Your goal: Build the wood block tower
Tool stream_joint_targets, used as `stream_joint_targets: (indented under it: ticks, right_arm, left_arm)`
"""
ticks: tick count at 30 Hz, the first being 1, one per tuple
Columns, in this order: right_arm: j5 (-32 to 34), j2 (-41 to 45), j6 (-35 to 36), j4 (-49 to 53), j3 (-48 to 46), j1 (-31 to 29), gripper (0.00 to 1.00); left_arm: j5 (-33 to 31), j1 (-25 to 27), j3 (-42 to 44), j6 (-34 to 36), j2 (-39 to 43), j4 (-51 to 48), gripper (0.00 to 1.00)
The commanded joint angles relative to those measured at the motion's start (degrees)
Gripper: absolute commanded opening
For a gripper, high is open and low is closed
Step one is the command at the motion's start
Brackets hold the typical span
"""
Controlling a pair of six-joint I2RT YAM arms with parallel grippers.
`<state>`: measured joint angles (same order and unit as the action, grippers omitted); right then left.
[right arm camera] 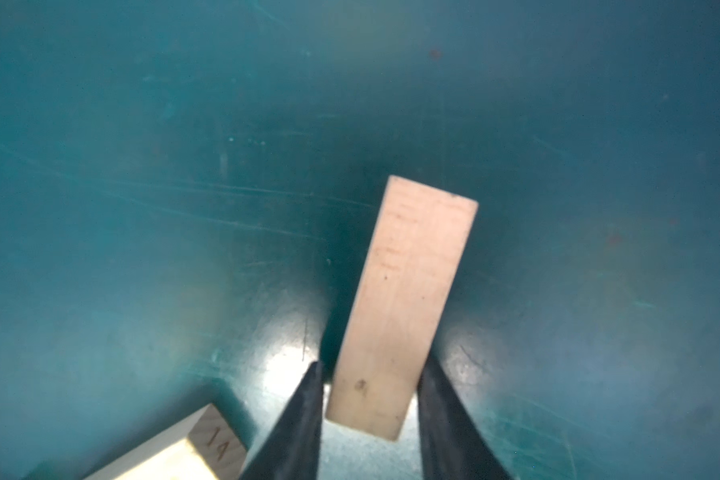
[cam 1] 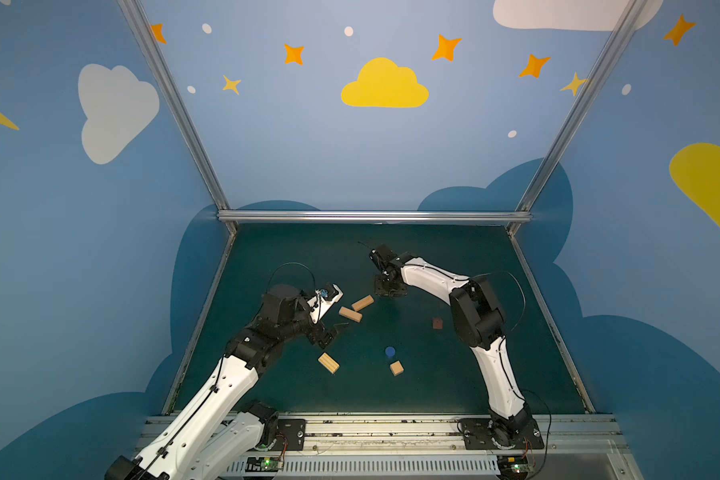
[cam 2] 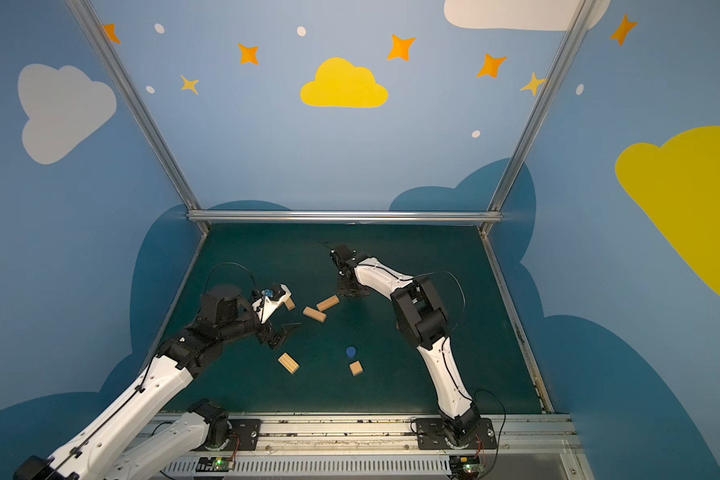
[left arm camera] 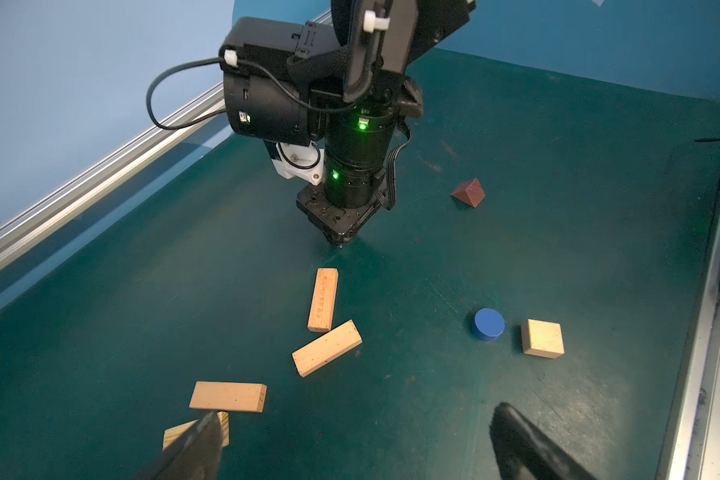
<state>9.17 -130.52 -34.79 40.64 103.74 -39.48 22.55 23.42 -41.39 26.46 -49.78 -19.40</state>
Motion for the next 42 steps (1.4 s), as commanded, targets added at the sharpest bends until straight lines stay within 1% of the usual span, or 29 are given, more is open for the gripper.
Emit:
stream_joint_targets:
  ticks: [1,7,12,19,27,34,42]
  right_arm:
    - [0.2,2.2,-0.8,1.5,-0.9,-0.3,0.29]
    - [0.5,2.5,-0.6,2.4,-1.0,-0.4,0.25]
    - [1.1,4.4,0.1,2.9,-2.9,-0.7,0.21]
    - [1.1,8.4,-0.3,2.4,-7.4,-1.1,0.21]
    - [0.6,10.2,-1.1,0.8,-11.4,-1.5,0.22]
    - [-0.3,9.5,-1.2,0.0,-12.0,-1.3,0.24]
    - [-1.0,9.6,-0.8,-0.1,-12.6,-0.9,0.32]
  left_arm:
    - [0.0,0.2,0.1,-0.5,0.8,1.0,1.00]
    - [0.0,0.2,0.3,-0.6,1.3,1.1,1.00]
    - [0.3,0.3,0.2,-0.7,1.4,1.0,1.00]
    - [0.6,0.5,0.1,-0.9,1.3,1.0,1.00]
    - [0.7,0.7,0.1,-1.0,1.2,1.1,1.00]
    - [0.5,0.8,0.2,-0.8,1.6,1.0,1.00]
    - [0.4,1.0,0.2,-0.6,1.8,0.8,1.00]
